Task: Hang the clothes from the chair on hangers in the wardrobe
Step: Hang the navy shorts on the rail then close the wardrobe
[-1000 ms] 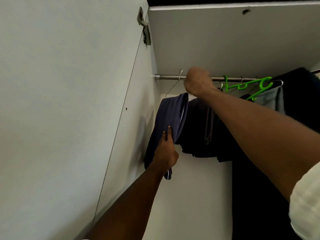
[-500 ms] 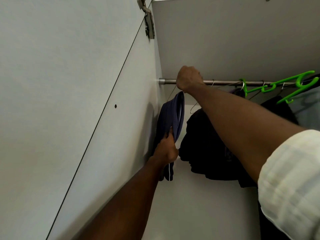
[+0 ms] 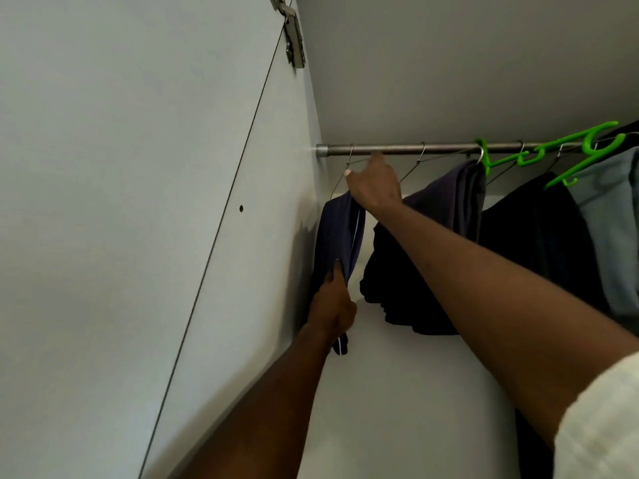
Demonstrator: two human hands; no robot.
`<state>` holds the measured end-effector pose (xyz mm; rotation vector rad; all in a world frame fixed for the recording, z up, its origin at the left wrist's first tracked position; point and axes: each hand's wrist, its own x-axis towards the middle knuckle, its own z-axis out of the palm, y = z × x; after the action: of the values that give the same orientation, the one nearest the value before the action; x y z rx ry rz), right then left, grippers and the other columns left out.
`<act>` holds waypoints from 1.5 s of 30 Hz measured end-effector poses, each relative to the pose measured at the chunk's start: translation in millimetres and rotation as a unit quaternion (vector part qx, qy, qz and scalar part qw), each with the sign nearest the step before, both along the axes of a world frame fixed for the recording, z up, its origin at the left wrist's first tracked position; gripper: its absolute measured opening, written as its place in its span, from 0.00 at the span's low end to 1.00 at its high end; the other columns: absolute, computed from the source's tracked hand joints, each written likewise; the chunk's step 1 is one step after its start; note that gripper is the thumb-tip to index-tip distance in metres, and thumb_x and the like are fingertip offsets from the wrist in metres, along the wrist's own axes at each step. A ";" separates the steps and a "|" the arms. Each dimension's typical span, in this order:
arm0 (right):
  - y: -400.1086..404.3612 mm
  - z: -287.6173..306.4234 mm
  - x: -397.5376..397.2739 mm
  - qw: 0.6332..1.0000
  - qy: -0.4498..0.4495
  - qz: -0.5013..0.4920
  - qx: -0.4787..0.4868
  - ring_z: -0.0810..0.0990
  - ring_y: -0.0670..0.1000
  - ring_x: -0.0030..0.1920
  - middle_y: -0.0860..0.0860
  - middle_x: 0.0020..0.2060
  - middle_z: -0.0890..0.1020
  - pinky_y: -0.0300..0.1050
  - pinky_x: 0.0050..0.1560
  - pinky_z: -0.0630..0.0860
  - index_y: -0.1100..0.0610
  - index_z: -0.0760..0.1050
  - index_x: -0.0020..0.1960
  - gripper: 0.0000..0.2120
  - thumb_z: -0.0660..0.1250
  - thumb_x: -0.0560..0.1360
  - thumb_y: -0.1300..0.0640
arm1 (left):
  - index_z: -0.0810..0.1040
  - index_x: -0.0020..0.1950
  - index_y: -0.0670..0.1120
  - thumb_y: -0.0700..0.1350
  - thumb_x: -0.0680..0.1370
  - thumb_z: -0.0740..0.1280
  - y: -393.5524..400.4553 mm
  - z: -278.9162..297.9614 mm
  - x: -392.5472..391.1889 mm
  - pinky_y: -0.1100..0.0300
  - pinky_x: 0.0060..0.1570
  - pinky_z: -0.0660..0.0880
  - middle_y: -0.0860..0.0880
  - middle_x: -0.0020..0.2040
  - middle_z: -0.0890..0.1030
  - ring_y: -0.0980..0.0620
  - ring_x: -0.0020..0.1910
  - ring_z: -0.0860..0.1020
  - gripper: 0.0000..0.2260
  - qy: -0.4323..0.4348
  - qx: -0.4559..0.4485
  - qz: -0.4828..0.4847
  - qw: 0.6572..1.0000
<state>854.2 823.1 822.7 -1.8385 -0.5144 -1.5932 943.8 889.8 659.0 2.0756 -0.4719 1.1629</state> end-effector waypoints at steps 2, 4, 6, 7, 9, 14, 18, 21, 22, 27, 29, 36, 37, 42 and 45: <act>-2.4 -23.1 9.5 0.997 0.052 0.049 0.025 0.77 0.57 0.59 0.57 0.62 0.75 0.50 0.54 0.76 0.60 0.65 0.68 0.25 0.66 0.78 0.47 | 0.42 0.81 0.45 0.32 0.78 0.62 2.0 -5.1 -9.4 0.49 0.69 0.68 0.40 0.79 0.56 0.38 0.72 0.67 0.38 0.002 0.018 0.010 1.000; -3.1 -54.9 18.1 0.985 0.141 0.085 0.044 0.76 0.58 0.60 0.57 0.63 0.75 0.55 0.59 0.77 0.60 0.65 0.71 0.28 0.67 0.77 0.47 | 0.42 0.81 0.46 0.31 0.78 0.62 3.5 -11.5 -21.1 0.49 0.68 0.70 0.41 0.80 0.55 0.38 0.72 0.67 0.39 0.007 0.020 0.012 1.000; -1.8 -89.7 22.5 0.965 0.221 0.128 0.055 0.77 0.58 0.60 0.57 0.62 0.76 0.55 0.58 0.77 0.60 0.66 0.70 0.26 0.67 0.78 0.49 | 0.47 0.81 0.45 0.31 0.78 0.61 6.4 -17.7 -33.3 0.51 0.62 0.74 0.41 0.79 0.59 0.39 0.70 0.69 0.36 0.005 0.012 0.008 1.000; 0.0 -105.4 22.9 0.956 0.248 0.146 0.060 0.77 0.58 0.58 0.57 0.61 0.76 0.55 0.57 0.78 0.60 0.67 0.69 0.24 0.67 0.78 0.49 | 0.51 0.80 0.44 0.33 0.79 0.61 8.3 -19.9 -39.5 0.52 0.61 0.74 0.41 0.77 0.63 0.39 0.69 0.71 0.32 -0.003 0.014 0.011 1.000; 4.1 -134.6 17.9 0.941 0.279 0.176 0.078 0.77 0.57 0.58 0.55 0.59 0.77 0.55 0.59 0.77 0.59 0.69 0.67 0.20 0.65 0.79 0.51 | 0.57 0.78 0.41 0.39 0.82 0.61 11.4 -29.5 -53.5 0.52 0.64 0.73 0.41 0.71 0.72 0.40 0.67 0.74 0.26 0.005 0.022 0.010 1.000; 11.8 -172.3 -11.6 0.939 0.273 0.187 0.098 0.78 0.56 0.56 0.56 0.56 0.80 0.53 0.59 0.77 0.60 0.74 0.63 0.15 0.61 0.81 0.52 | 0.49 0.79 0.40 0.41 0.78 0.68 21.8 -58.1 -92.1 0.47 0.61 0.75 0.38 0.71 0.71 0.39 0.64 0.75 0.37 0.021 0.064 0.004 0.998; 16.2 -192.8 -48.1 0.940 0.282 0.168 0.092 0.77 0.54 0.53 0.55 0.56 0.79 0.43 0.44 0.74 0.61 0.72 0.65 0.16 0.59 0.82 0.53 | 0.49 0.79 0.40 0.38 0.77 0.66 35.4 -77.4 -119.5 0.42 0.63 0.73 0.37 0.73 0.67 0.35 0.66 0.72 0.36 0.019 0.057 0.006 0.998; 15.3 -211.0 -75.3 0.948 0.271 0.145 0.084 0.77 0.52 0.49 0.56 0.53 0.79 0.40 0.38 0.71 0.63 0.73 0.62 0.14 0.59 0.82 0.56 | 0.52 0.79 0.42 0.34 0.73 0.67 39.4 -98.9 -147.1 0.42 0.64 0.73 0.40 0.75 0.64 0.37 0.69 0.70 0.38 0.020 0.051 -0.005 0.998; 14.5 -218.3 -84.9 0.950 0.268 0.139 0.084 0.77 0.52 0.47 0.55 0.50 0.79 0.40 0.35 0.69 0.62 0.74 0.59 0.12 0.59 0.81 0.57 | 0.53 0.79 0.42 0.34 0.72 0.67 40.4 -105.3 -157.1 0.42 0.64 0.73 0.40 0.75 0.65 0.38 0.69 0.70 0.38 0.019 0.046 -0.008 0.999; 8.8 -291.6 -138.8 0.949 0.269 0.113 0.119 0.75 0.51 0.41 0.53 0.41 0.78 0.44 0.40 0.70 0.61 0.76 0.49 0.09 0.57 0.80 0.61 | 0.59 0.77 0.41 0.32 0.71 0.66 40.9 -165.3 -217.8 0.45 0.60 0.75 0.42 0.72 0.68 0.39 0.67 0.72 0.35 0.036 0.024 -0.020 0.999; 5.1 -334.6 -164.8 0.944 0.284 0.103 0.134 0.78 0.53 0.44 0.55 0.45 0.81 0.48 0.44 0.74 0.62 0.78 0.52 0.11 0.57 0.78 0.64 | 0.59 0.77 0.42 0.32 0.72 0.65 39.3 -205.1 -250.2 0.48 0.57 0.75 0.44 0.73 0.68 0.40 0.66 0.72 0.34 0.064 0.010 -0.017 0.998; -6.6 -504.1 -281.1 0.903 0.382 0.063 0.184 0.82 0.57 0.44 0.51 0.41 0.81 0.56 0.50 0.79 0.56 0.77 0.42 0.13 0.55 0.72 0.66 | 0.63 0.76 0.42 0.37 0.79 0.60 28.1 -368.2 -382.9 0.51 0.66 0.69 0.44 0.74 0.68 0.44 0.71 0.68 0.24 0.192 -0.041 -0.022 0.980; -7.5 -525.0 -297.7 0.896 0.399 0.056 0.189 0.82 0.57 0.43 0.51 0.40 0.81 0.57 0.50 0.80 0.55 0.77 0.42 0.13 0.54 0.71 0.65 | 0.65 0.75 0.42 0.38 0.80 0.61 26.9 -388.3 -400.7 0.50 0.66 0.70 0.44 0.73 0.70 0.44 0.70 0.70 0.23 0.204 -0.050 -0.025 0.977; 0.5 -636.1 -400.2 0.863 0.459 0.035 0.209 0.82 0.57 0.40 0.51 0.38 0.81 0.57 0.47 0.80 0.56 0.76 0.41 0.13 0.55 0.73 0.67 | 0.74 0.68 0.41 0.38 0.80 0.61 40.5 -490.1 -513.9 0.50 0.62 0.73 0.43 0.65 0.77 0.44 0.63 0.76 0.16 0.252 -0.045 -0.036 0.966; 15.8 -688.5 -461.4 0.831 0.505 0.024 0.233 0.82 0.58 0.40 0.54 0.39 0.82 0.58 0.45 0.81 0.55 0.76 0.41 0.13 0.55 0.73 0.67 | 0.77 0.64 0.41 0.38 0.80 0.60 58.3 -535.9 -575.3 0.50 0.59 0.75 0.43 0.61 0.79 0.44 0.59 0.78 0.14 0.269 -0.047 -0.042 0.961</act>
<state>392.8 838.9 134.1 -1.9183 0.2946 -0.4476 368.5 948.1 123.1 2.1507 -0.2326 0.5214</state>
